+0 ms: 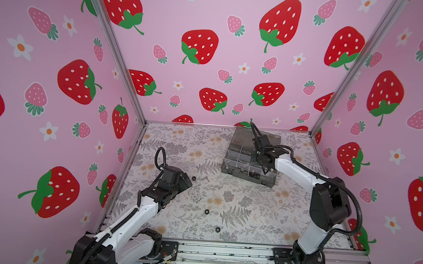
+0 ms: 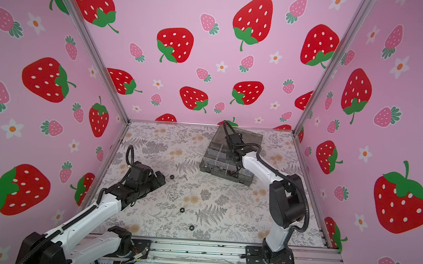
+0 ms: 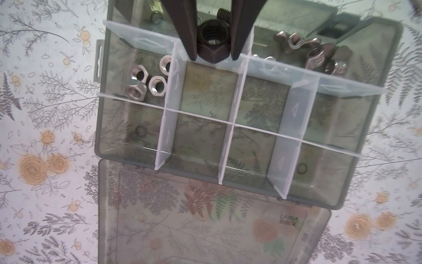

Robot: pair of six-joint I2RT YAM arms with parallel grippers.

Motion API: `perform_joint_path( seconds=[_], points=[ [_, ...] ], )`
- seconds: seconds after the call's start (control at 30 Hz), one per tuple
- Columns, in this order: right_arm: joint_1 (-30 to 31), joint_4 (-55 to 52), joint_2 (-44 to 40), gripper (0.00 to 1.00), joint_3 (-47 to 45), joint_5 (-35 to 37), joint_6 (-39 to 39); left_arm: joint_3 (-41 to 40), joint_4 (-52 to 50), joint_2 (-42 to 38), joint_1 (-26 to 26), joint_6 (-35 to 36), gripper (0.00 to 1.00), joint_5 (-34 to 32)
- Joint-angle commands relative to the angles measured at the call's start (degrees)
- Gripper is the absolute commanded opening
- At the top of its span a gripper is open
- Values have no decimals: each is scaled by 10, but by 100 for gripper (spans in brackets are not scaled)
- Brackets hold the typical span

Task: Sort the screws and nuts into containers
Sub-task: Place the nut into the container.

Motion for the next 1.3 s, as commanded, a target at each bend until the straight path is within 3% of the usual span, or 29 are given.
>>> perform_joint_path(
  seconds=[0.0, 0.47, 0.97, 1.27],
  points=[
    [-15, -5, 22, 4, 24, 3, -23, 8, -19, -11, 5, 4, 99, -19],
    [-40, -7, 105, 7, 62, -17, -42, 4, -32, -31, 7, 0, 99, -22],
    [-41, -14, 108, 36, 60, -19, -46, 9, -50, -48, 12, 5, 99, -35],
    [-39, -17, 51, 42, 39, -28, -47, 8, -58, -61, 16, 1, 99, -44]
  ],
)
